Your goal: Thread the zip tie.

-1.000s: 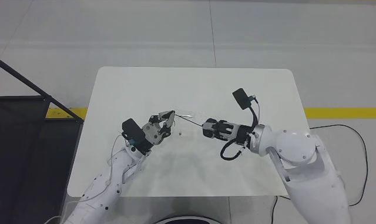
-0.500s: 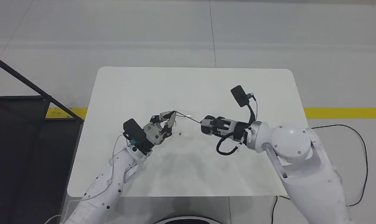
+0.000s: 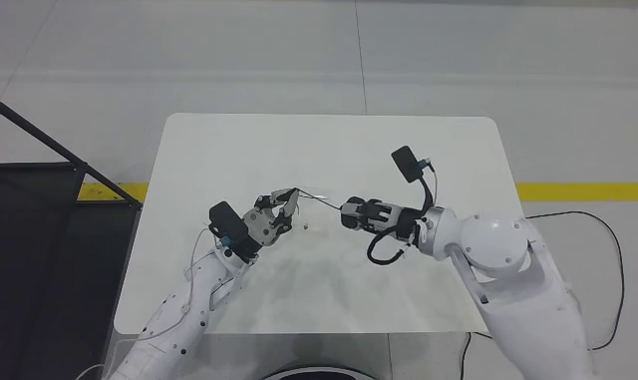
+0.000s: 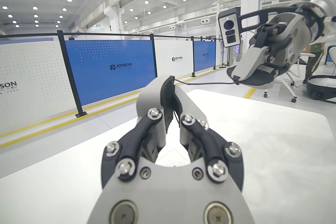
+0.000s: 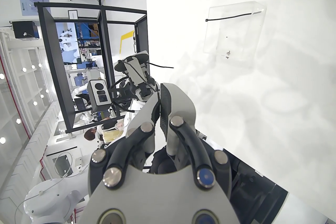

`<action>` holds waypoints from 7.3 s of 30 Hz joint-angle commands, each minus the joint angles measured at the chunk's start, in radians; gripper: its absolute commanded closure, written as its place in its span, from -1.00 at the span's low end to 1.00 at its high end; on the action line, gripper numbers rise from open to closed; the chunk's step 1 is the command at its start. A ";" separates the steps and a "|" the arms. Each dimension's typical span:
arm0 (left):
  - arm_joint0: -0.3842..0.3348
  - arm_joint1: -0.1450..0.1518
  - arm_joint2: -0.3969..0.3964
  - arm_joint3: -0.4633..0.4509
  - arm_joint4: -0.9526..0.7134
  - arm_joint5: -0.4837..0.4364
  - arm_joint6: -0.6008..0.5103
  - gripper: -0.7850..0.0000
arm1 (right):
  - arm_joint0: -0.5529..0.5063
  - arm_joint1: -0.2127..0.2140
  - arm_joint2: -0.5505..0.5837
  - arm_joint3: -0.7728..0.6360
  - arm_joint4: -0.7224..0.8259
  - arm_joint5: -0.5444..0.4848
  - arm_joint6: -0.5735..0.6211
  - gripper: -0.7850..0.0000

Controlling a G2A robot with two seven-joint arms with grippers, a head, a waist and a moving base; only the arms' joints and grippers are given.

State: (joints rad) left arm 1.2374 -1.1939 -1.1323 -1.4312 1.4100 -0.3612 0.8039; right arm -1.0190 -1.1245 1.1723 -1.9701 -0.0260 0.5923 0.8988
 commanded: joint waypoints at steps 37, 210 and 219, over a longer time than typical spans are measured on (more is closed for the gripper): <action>0.000 0.000 0.000 0.000 0.000 0.000 0.000 1.00 | 0.014 0.015 -0.016 0.009 0.038 -0.004 -0.015 1.00; 0.000 0.000 0.000 0.000 0.000 0.000 0.000 1.00 | 0.045 0.061 -0.059 0.020 0.124 0.002 -0.071 1.00; 0.000 0.000 0.000 0.000 0.000 0.000 0.000 1.00 | 0.047 0.063 -0.062 0.020 0.121 0.008 -0.071 1.00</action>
State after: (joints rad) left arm 1.2374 -1.1939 -1.1323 -1.4312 1.4100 -0.3612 0.8039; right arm -0.9723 -1.0617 1.1110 -1.9506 0.0963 0.5996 0.8282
